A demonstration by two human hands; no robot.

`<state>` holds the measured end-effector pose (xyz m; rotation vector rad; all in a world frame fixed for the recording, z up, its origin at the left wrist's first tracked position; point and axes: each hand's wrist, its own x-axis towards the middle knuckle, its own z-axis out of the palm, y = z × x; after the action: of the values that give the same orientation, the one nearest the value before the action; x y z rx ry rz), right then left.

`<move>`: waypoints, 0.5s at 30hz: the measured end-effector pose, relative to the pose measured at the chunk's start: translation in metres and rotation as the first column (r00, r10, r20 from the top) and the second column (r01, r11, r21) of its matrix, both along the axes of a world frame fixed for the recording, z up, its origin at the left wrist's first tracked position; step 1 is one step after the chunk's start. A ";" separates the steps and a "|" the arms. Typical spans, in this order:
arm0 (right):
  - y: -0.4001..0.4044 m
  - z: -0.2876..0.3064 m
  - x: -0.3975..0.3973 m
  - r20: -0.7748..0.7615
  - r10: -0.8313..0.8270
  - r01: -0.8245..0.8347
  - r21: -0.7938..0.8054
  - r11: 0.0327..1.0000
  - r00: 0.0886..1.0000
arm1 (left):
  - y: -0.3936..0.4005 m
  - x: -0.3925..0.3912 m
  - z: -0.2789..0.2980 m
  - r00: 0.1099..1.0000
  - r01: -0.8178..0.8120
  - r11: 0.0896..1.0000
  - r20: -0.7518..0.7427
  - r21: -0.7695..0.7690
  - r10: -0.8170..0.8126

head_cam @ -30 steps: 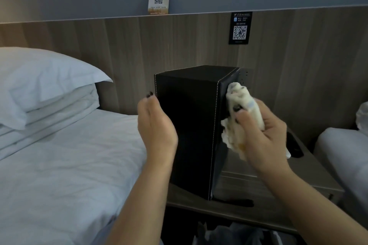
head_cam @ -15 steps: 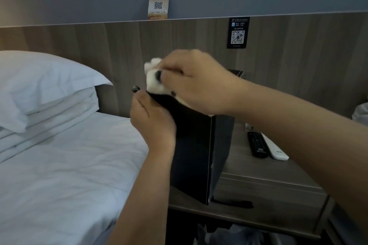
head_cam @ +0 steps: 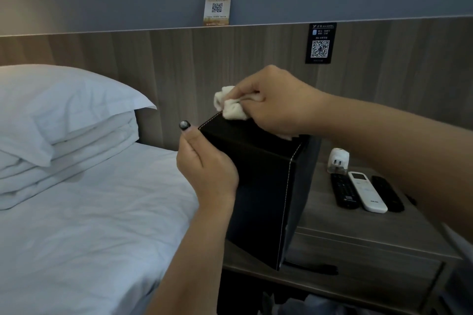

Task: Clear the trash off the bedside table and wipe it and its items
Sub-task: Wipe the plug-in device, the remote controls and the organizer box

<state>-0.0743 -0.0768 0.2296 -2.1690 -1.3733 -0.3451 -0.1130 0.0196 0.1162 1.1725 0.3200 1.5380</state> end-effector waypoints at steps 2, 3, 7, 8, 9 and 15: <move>-0.005 0.003 0.013 0.017 -0.065 0.064 0.022 0.998 0.998 | 0.000 -0.002 -0.001 1.000 -0.004 1.000 -0.018 0.002 0.004; -0.008 0.005 0.019 0.023 -0.108 0.107 0.043 0.993 0.994 | -0.001 -0.003 0.000 1.000 -0.008 1.000 -0.028 0.009 0.008; -0.017 0.018 0.038 0.028 -0.289 0.289 0.002 0.957 0.957 | -0.008 -0.007 0.004 0.998 -0.022 0.997 -0.053 0.069 0.025; -0.018 0.022 0.038 0.036 -0.326 0.328 -0.052 0.943 0.945 | -0.009 -0.007 0.003 0.998 -0.023 0.997 -0.059 0.071 0.027; -0.018 0.026 0.035 0.047 -0.349 0.352 -0.081 0.933 0.936 | -0.009 -0.008 0.003 0.998 -0.027 0.997 -0.061 0.071 0.031; -0.025 0.008 -0.042 0.056 -0.087 0.085 0.025 0.996 0.995 | -0.004 -0.003 0.004 0.995 -0.057 0.996 -0.075 0.066 0.062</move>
<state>-0.1164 -0.1018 0.2380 -2.2193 -1.3024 -0.4563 -0.1163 0.0154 0.1204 1.2842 0.3624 1.5670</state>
